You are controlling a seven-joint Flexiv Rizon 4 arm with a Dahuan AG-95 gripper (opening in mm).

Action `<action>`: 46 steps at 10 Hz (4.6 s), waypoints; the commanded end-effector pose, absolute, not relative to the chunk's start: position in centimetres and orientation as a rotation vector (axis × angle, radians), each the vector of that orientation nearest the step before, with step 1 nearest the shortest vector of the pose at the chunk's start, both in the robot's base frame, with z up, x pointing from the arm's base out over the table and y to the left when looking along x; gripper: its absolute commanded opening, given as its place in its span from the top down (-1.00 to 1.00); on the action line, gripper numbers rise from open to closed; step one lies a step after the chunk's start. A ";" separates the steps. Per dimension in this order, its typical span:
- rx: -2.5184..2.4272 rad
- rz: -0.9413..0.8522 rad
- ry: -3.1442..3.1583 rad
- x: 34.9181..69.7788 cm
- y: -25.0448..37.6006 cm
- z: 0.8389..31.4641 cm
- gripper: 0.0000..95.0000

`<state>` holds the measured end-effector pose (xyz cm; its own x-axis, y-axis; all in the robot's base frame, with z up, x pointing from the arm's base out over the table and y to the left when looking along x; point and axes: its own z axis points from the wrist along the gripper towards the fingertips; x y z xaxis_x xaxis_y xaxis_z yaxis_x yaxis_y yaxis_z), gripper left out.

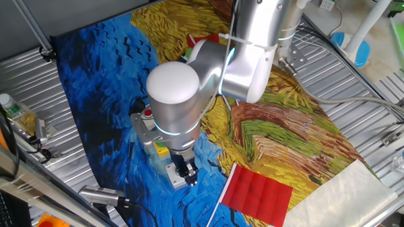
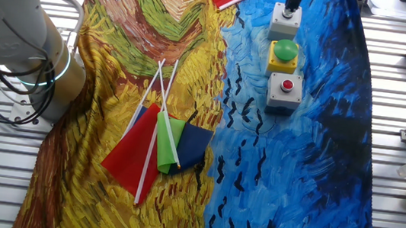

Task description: Press three buttons from left to right in sequence

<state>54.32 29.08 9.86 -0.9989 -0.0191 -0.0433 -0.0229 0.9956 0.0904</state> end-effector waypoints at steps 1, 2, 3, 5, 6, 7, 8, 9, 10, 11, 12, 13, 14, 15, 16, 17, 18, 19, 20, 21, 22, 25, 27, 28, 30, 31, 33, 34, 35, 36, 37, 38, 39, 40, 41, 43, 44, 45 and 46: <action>-0.035 0.141 3.098 54.3 29.0 9.9 -0.20; -0.046 0.129 3.098 54.3 29.0 9.9 -0.20; -0.052 0.111 3.096 54.3 29.0 9.9 -0.20; -0.047 0.094 3.092 54.3 29.0 9.9 -0.20; -0.036 0.081 3.092 54.3 29.0 9.9 -0.20; -0.043 0.074 3.087 54.3 29.0 9.9 -0.20; -0.049 0.073 3.085 54.3 29.0 9.9 -0.20; -0.051 0.070 3.084 54.3 29.0 9.9 -0.20; -0.060 0.060 3.084 54.3 29.0 9.9 -0.20; -0.075 0.057 3.085 54.3 29.0 9.9 -0.20; -0.093 0.056 3.086 54.3 29.0 9.9 -0.20; -0.111 0.057 3.085 54.3 29.0 9.9 -0.20; -0.131 0.056 3.084 54.3 29.0 9.9 -0.20; -0.154 0.060 3.081 54.3 29.0 9.9 -0.20; -0.163 0.064 3.081 54.3 29.0 9.9 -0.20; -0.165 0.069 3.083 54.3 29.0 9.9 -0.20; -0.168 0.075 3.084 54.3 29.0 9.9 -0.20; -0.172 0.078 3.086 54.3 29.0 9.9 -0.20; -0.172 0.081 3.087 54.3 29.0 9.9 -0.20; -0.175 0.092 3.091 54.3 29.0 9.9 -0.20; -0.163 0.094 3.091 54.3 29.0 9.9 -0.20; -0.138 0.101 3.091 54.3 29.0 9.9 -0.20; -0.145 0.100 3.098 54.3 29.0 9.9 -0.20; -0.145 0.100 3.098 54.3 29.0 9.9 -0.20; -0.146 0.100 3.099 54.3 29.0 9.9 -0.20; -0.145 0.100 3.099 54.3 29.0 9.9 -0.20; -0.140 0.100 3.100 54.3 29.1 9.9 -0.20; -0.136 0.105 3.101 54.3 29.1 9.9 -0.20; -0.132 0.109 3.103 54.4 29.3 9.8 -0.20; -0.117 0.115 3.106 54.5 29.7 9.8 -0.20; -0.112 0.113 3.111 54.5 30.1 9.9 -0.20; -0.110 0.112 3.111 54.5 30.3 9.8 -0.20; -0.111 0.113 3.109 54.2 30.4 9.7 -0.20; -0.109 0.112 3.109 54.0 30.5 9.6 -0.20; -0.111 0.113 3.109 53.8 30.6 9.5 -0.20; -0.113 0.114 3.106 53.6 30.6 9.3 -0.20; -0.113 0.113 3.107 53.6 30.6 9.2 -0.20; -0.113 0.113 3.106 53.6 30.6 9.1 -0.20; -0.112 0.113 3.105 53.6 30.5 9.0 -0.20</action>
<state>53.68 30.64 9.01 -0.9968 -0.0718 -0.0342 -0.0741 0.9946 0.0720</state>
